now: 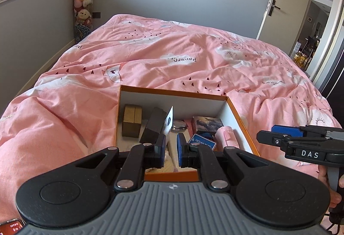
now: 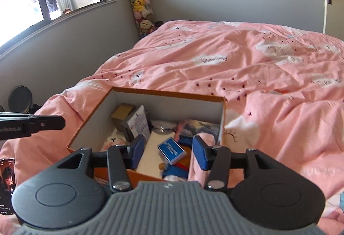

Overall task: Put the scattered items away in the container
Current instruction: 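Withdraw both grippers from the shoebox toward the items beside it, then grasp the crocheted orange fruit with the left gripper while the right gripper grasps the pink pompom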

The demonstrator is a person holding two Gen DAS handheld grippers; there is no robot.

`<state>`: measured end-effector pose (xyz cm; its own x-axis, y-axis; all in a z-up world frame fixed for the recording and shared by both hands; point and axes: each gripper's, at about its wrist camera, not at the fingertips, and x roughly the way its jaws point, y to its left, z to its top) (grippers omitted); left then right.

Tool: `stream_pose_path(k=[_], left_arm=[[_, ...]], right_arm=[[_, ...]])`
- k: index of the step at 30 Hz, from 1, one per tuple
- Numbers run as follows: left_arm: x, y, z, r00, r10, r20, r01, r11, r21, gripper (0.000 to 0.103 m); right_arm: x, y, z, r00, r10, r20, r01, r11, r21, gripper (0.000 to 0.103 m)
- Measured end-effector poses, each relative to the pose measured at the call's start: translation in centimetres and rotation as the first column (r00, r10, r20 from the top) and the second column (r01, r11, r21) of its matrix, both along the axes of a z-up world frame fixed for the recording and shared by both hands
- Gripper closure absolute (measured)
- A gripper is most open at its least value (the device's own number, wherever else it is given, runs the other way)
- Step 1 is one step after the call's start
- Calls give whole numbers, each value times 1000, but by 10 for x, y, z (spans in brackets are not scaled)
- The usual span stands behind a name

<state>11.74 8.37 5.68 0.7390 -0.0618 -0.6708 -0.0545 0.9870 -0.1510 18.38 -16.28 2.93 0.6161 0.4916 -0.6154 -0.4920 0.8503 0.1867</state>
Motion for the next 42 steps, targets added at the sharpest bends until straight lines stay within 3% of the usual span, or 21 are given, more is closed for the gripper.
stream_pose_path(k=[9, 17, 22, 25, 28, 30, 37, 42], left_arm=[[-27, -2, -29, 997, -13, -72, 11, 999, -33, 86], [-38, -17, -64, 983, -65, -172, 58, 997, -41, 79], [-40, -6, -87, 962, 19, -272, -22, 1000, -8, 78], [-36, 2, -97, 951, 69, -302, -56, 997, 50, 73], [-35, 11, -106, 940, 150, -307, -119, 986, 117, 64], [-31, 18, -113, 932, 183, -314, -147, 980, 138, 49], [-8, 23, -136, 906, 222, -360, -154, 966, 208, 47], [1, 29, -153, 873, 275, -404, -207, 957, 204, 47]], right_arm=[[-22, -55, -34, 984, -150, -91, 145, 988, -60, 44], [-35, -66, -75, 973, -138, -184, 120, 987, -105, 41], [-27, -48, -91, 975, -62, -213, 36, 992, -124, 36], [-11, -32, -99, 970, -13, -242, -24, 988, -151, 33], [2, -19, -113, 964, -7, -264, -46, 980, -192, 33], [7, -15, -124, 957, -5, -292, -52, 981, -188, 33], [21, -4, -147, 941, -1, -337, -76, 974, -213, 32], [24, -2, -153, 935, -7, -354, -72, 975, -210, 32]])
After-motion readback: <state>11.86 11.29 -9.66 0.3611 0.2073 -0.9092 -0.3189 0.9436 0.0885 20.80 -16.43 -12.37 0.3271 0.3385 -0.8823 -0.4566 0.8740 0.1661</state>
